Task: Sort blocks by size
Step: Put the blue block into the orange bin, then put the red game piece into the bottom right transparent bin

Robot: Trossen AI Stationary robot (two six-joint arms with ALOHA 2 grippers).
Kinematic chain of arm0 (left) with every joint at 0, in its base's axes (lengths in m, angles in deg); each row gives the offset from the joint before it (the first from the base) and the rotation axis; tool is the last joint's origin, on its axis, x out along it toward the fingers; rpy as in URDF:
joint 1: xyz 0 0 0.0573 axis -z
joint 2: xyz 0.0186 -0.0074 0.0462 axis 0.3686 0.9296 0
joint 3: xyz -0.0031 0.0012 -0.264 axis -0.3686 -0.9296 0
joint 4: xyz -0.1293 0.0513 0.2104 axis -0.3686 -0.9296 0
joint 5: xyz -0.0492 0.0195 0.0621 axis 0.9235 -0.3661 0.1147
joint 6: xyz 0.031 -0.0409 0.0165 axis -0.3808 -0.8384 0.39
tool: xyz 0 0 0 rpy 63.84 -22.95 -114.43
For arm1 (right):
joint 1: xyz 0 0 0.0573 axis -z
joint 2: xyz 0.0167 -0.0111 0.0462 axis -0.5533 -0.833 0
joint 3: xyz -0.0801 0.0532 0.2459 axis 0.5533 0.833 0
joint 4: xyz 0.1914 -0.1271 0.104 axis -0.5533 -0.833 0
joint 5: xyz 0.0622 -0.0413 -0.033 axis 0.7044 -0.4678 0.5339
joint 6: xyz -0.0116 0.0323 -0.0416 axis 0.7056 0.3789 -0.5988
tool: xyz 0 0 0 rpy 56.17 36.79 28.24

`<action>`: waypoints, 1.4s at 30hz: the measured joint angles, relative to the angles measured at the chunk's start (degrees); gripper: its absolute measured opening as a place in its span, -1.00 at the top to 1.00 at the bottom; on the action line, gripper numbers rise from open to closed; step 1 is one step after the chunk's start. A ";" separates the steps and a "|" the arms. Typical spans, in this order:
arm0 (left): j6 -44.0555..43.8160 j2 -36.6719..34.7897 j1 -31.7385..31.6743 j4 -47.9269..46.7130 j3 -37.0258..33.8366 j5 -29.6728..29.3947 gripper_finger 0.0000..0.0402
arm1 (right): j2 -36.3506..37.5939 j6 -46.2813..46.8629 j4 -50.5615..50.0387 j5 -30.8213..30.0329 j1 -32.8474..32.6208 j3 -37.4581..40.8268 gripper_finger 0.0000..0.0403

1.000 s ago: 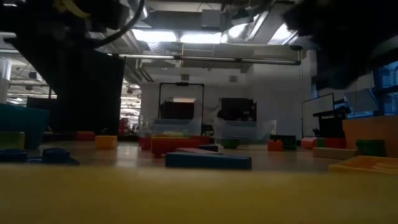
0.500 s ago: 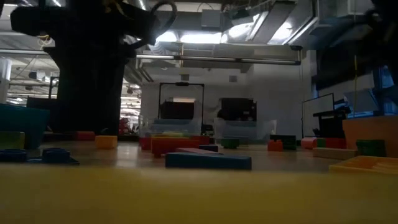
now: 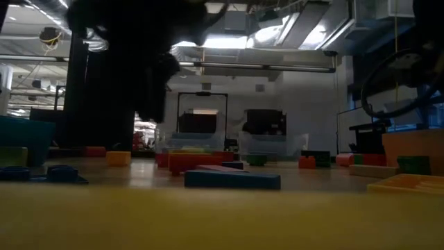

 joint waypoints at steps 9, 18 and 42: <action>-1.10 0.00 -3.14 10.23 -3.88 0.02 0.04 | 0.00 3.62 0.28 1.21 0.00 0.00 0.20; -1.92 0.00 -4.85 16.51 -8.78 0.00 0.04 | 0.00 5.02 0.34 1.07 0.00 0.00 0.19; -3.19 2.82 -5.43 20.95 -11.37 -2.82 0.04 | -0.02 5.19 3.36 5.41 0.02 -0.09 -0.51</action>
